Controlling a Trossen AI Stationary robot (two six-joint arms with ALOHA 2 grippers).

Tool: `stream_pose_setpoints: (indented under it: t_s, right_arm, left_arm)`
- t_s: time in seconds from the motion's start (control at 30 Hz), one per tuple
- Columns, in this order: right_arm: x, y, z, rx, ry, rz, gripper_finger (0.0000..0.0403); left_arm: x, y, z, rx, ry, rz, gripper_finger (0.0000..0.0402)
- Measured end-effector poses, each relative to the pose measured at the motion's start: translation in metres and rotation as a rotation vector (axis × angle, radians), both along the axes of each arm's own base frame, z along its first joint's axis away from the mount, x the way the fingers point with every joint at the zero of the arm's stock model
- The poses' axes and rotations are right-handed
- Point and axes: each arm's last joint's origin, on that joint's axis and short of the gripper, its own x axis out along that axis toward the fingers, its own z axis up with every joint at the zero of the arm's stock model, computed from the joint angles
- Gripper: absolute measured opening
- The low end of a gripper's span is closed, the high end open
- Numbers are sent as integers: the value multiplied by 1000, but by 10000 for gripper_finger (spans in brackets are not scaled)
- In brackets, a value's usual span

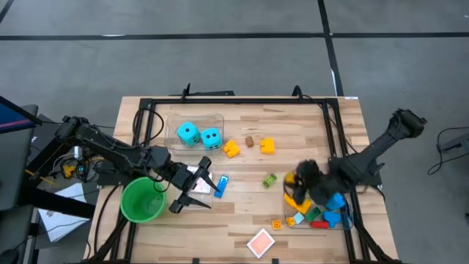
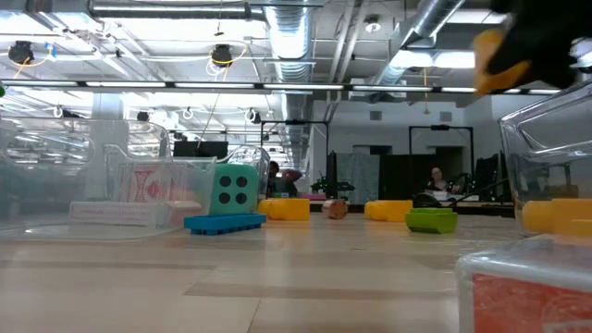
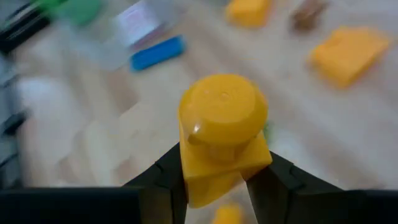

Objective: Pick & Place Toys
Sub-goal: Put the yellow game piece into the bottom right transparent bin

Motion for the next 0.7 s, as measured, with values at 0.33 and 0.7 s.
stream_pose_setpoints:
  t_s: [0.33,0.7]
  right_arm:
    - [-32,54,1,142,48,175,122]
    - [-49,101,1,168,183,265,123]
  left_arm:
    - [0,0,1,-3,-8,0,231]
    - [0,0,1,-3,-8,0,231]
